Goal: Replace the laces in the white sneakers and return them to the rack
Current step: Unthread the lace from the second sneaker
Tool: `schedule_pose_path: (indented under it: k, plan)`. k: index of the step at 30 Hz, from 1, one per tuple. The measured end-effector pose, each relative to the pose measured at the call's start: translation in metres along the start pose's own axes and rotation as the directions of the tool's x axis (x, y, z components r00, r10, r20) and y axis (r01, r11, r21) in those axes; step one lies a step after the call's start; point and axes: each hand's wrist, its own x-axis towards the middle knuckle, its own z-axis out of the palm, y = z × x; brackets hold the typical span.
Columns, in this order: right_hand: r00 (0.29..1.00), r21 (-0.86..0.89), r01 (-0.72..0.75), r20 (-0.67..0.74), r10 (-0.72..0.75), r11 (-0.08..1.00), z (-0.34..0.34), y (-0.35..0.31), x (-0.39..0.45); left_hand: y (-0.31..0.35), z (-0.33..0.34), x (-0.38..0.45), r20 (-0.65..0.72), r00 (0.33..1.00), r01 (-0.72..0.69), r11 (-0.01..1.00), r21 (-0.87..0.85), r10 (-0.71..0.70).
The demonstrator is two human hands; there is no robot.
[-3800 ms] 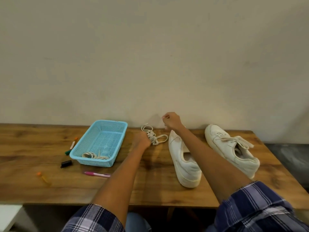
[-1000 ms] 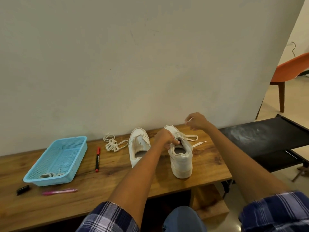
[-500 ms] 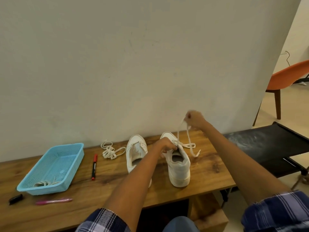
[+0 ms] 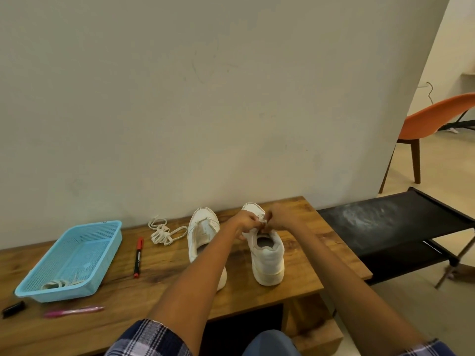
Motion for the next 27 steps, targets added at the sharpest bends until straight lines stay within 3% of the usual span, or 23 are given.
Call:
schedule_pose_path:
  k: [4, 10, 12, 16, 18, 20, 23, 27]
  plan:
    - [1.000, 0.217, -0.003, -0.009, 0.005, 0.976, 0.001, 0.009, -0.001, -0.007, 0.003, -0.003, 0.012, 1.000, -0.018, 0.986, -0.163, 0.021]
    - [0.999, 0.238, -0.048, -0.009, 0.052, 0.970, 0.001, 0.009, 0.000, -0.016, 0.003, 0.005, -0.090, 0.994, -0.070, 0.987, -0.144, 0.057]
    - [0.999, 0.182, -0.041, -0.024, 0.046, 0.982, 0.003, 0.007, -0.001, -0.016, 0.003, 0.008, -0.200, 0.978, -0.085, 0.986, -0.141, 0.056]
    - [1.000, 0.167, -0.028, -0.005, 0.029, 0.986, 0.000, 0.002, -0.004, -0.011, -0.009, 0.009, -0.527, 0.850, -0.124, 0.966, -0.228, -0.015]
    - [1.000, 0.154, -0.022, -0.007, 0.023, 0.988, -0.001, 0.000, -0.005, -0.006, -0.018, 0.008, -0.456, 0.890, -0.117, 0.973, -0.197, 0.014]
    - [1.000, 0.177, -0.023, -0.005, 0.024, 0.984, -0.001, -0.001, -0.003, 0.001, -0.023, -0.001, -0.241, 0.971, -0.052, 0.985, -0.162, 0.012]
    - [0.999, 0.260, -0.042, 0.037, 0.034, 0.965, -0.005, 0.001, -0.006, 0.004, -0.020, -0.011, 0.014, 1.000, 0.023, 0.999, -0.031, -0.023]
    - [0.996, 0.417, -0.080, 0.004, 0.086, 0.905, -0.013, 0.005, -0.010, 0.006, -0.002, -0.009, -0.078, 0.990, -0.119, 0.993, 0.018, 0.120]
